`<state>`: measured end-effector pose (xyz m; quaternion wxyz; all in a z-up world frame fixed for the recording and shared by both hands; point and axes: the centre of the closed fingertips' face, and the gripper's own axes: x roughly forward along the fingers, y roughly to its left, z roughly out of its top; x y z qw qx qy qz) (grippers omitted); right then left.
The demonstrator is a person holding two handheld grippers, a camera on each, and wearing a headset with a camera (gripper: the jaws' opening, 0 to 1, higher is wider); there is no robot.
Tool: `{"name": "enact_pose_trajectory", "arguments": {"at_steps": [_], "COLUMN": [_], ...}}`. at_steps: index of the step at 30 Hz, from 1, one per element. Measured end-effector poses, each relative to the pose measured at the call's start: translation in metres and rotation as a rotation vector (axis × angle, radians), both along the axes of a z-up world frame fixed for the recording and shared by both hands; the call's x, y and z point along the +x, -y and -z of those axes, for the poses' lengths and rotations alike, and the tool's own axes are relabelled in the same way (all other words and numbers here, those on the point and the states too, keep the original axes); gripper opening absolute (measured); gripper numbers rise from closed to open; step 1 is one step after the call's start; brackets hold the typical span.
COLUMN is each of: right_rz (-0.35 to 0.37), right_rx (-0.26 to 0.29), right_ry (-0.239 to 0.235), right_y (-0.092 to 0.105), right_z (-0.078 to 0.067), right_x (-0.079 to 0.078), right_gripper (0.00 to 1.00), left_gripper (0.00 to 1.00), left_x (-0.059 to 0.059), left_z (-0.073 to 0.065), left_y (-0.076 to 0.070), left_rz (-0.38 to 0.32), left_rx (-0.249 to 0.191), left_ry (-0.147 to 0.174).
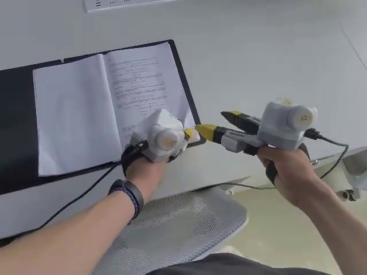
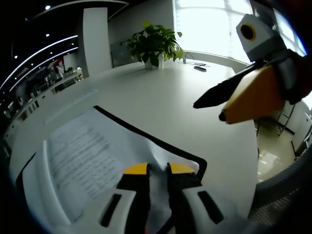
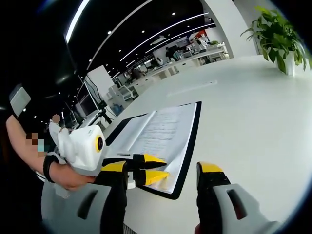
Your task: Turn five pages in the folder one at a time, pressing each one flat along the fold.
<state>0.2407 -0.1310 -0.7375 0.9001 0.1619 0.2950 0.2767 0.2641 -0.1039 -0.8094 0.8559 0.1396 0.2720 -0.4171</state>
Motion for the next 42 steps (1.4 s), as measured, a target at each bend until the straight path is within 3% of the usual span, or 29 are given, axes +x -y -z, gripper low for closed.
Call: {"name": "enact_pose_trajectory", "arguments": {"at_steps": [5,13,19,32,42], "right_rz": [-0.012,-0.074,-0.111,-0.124,-0.111], "right_rx": [0.036,0.046,0.043,0.071,0.160], "right_ry": [-0.022,-0.056,-0.085,-0.096,-0.145], "right_y": [-0.008,-0.029,-0.040,-0.040,-0.036], "right_z": [0.010,0.028,0.040,0.041,0.045], "right_x": [0.014,0.033,0.038,0.043,0.055], "right_gripper": [0.52,0.48,0.47,0.42,0.20], "left_gripper": [0.10,0.08,0.08,0.08,0.07], "left_x": [0.001,0.004,0.004,0.005,0.006], "left_z": [0.001,0.000,0.001,-0.001,-0.001], "left_y": [-0.001,-0.001,-0.001,0.000,0.000], "left_rz": [0.006,-0.002,0.003,-0.005,0.000], "left_rx": [-0.002,-0.016,-0.021,-0.030,-0.039], "left_ry": [0.005,-0.001,-0.007,-0.017,-0.032]}}
